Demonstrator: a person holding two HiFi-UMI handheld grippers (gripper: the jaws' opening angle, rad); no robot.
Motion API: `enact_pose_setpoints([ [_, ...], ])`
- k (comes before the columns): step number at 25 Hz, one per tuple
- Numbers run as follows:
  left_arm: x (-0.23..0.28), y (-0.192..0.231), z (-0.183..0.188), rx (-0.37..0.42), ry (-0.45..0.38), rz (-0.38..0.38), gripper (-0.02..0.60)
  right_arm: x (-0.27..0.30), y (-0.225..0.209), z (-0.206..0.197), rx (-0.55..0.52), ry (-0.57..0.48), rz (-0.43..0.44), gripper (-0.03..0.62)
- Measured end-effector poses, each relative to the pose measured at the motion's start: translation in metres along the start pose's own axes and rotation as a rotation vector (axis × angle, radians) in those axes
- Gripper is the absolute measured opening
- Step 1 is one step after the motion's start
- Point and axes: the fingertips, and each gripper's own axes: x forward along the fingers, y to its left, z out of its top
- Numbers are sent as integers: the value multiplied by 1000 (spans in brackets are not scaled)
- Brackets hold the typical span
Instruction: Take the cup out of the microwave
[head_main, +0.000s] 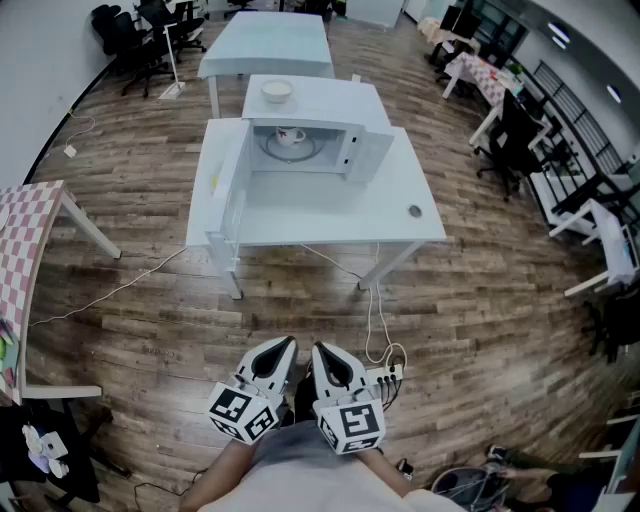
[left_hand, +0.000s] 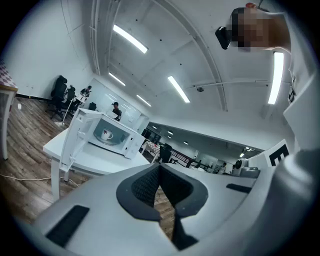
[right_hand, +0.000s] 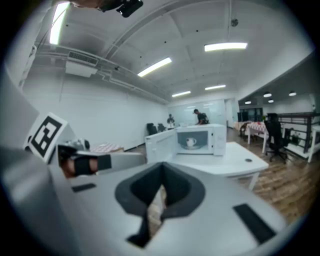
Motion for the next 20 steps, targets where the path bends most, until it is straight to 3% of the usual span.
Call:
enact_pose_setpoints([
  [20,88,8,19,27,18,39,8,42,-95,23,114,-4,56,21],
])
